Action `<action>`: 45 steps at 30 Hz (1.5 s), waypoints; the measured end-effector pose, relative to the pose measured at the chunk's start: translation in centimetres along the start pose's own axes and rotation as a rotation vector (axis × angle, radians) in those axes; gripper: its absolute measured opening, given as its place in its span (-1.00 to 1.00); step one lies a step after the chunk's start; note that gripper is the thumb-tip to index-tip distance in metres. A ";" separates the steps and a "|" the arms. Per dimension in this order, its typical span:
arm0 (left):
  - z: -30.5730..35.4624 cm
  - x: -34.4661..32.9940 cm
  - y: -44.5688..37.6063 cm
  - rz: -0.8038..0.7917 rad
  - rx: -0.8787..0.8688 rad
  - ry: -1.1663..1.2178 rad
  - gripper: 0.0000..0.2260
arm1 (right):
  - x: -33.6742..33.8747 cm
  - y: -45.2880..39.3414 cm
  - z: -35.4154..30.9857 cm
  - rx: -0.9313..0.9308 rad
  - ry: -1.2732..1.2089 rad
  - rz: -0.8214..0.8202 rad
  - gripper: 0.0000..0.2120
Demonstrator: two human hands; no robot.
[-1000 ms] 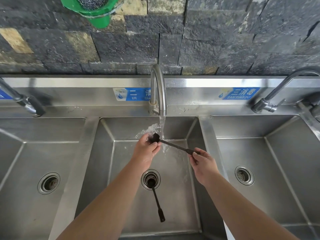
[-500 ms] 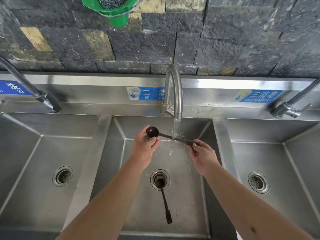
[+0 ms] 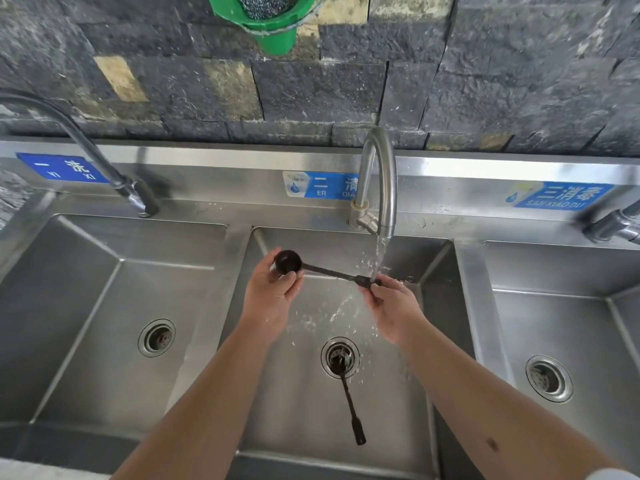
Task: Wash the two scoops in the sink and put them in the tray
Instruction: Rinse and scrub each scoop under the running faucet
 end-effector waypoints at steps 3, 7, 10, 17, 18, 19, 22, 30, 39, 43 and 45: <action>0.4 0.4 0.1 0.005 -0.021 -0.013 -0.54 | -0.4 0.5 0.1 -0.019 0.035 -0.013 -0.71; 0.0 -0.6 0.4 0.000 -0.004 -0.035 -0.64 | 0.4 1.7 -1.5 0.041 0.093 -0.094 -0.72; -1.2 -2.7 0.6 -0.019 0.014 -0.188 -0.85 | 2.2 2.8 -3.9 0.143 0.230 -0.073 -0.88; -5.8 -7.7 1.5 -0.210 0.117 -0.357 -0.93 | 8.5 6.1 -9.4 0.413 0.667 0.226 -0.76; -6.4 -8.4 1.7 -0.250 0.141 -0.348 -0.93 | 9.4 6.6 -9.9 0.421 0.650 0.252 -0.76; -6.9 -9.1 2.0 -0.285 0.165 -0.333 -0.92 | 10.3 7.0 -10.2 0.426 0.635 0.267 -0.76; -7.9 -10.1 2.5 -0.296 0.245 -0.321 -0.84 | 12.4 7.9 -10.7 0.427 0.616 0.295 -0.75; -8.1 -10.0 2.3 -0.260 0.284 -0.283 -0.85 | 13.4 7.8 -9.6 0.330 0.372 0.264 -0.82; -2.0 -3.3 0.6 -0.044 0.176 -0.186 -0.79 | 4.5 4.1 -6.2 0.221 0.241 0.105 -0.92; 0.4 -0.8 0.4 0.017 0.152 -0.165 -0.82 | 1.3 3.4 -4.9 0.182 0.257 0.045 -0.90; 1.3 0.1 0.6 0.029 0.135 -0.142 -0.82 | 0.0 3.4 -4.2 0.166 0.271 0.027 -0.93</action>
Point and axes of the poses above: each hand's wrist, its own y-axis away from the middle knuckle, its own x-axis out of the back of the hand, z = x × y, the point moved 5 cm from there along -y, towards the middle knuckle, and after that the axes turned 5 degrees about -x, right-handed, at the moved point
